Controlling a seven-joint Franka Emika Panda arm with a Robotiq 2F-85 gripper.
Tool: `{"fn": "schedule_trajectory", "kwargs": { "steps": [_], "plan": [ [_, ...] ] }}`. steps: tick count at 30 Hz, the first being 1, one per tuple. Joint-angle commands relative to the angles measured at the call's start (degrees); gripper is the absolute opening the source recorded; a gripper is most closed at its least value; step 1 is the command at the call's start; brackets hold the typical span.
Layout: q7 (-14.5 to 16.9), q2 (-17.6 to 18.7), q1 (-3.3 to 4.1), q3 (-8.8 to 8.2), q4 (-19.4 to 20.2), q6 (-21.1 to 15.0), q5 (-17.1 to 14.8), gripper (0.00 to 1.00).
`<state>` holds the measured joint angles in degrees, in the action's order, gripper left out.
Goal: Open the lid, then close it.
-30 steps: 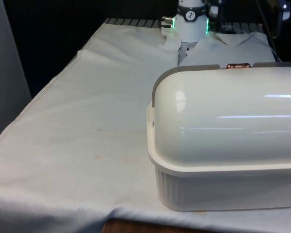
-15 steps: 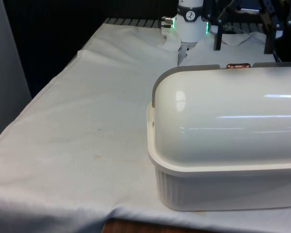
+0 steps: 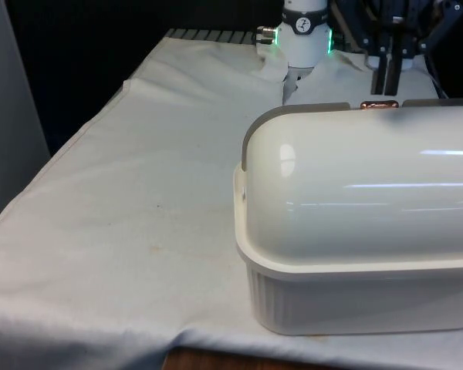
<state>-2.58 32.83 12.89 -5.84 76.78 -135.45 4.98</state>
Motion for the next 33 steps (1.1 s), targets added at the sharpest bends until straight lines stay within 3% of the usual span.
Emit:
{"fn": "schedule_trajectory", "kwargs": {
  "steps": [1, 3, 33],
  "plan": [
    [-0.17, 0.11, 0.11, -0.17, 0.00, -0.11, 0.23, 0.12],
    [0.00, 0.57, 0.00, 0.00, -0.11, 0.40, 0.00, 0.00],
    [1.43, 0.86, -0.17, 0.40, -0.34, 3.15, -0.86, 0.00]
  ]
}}
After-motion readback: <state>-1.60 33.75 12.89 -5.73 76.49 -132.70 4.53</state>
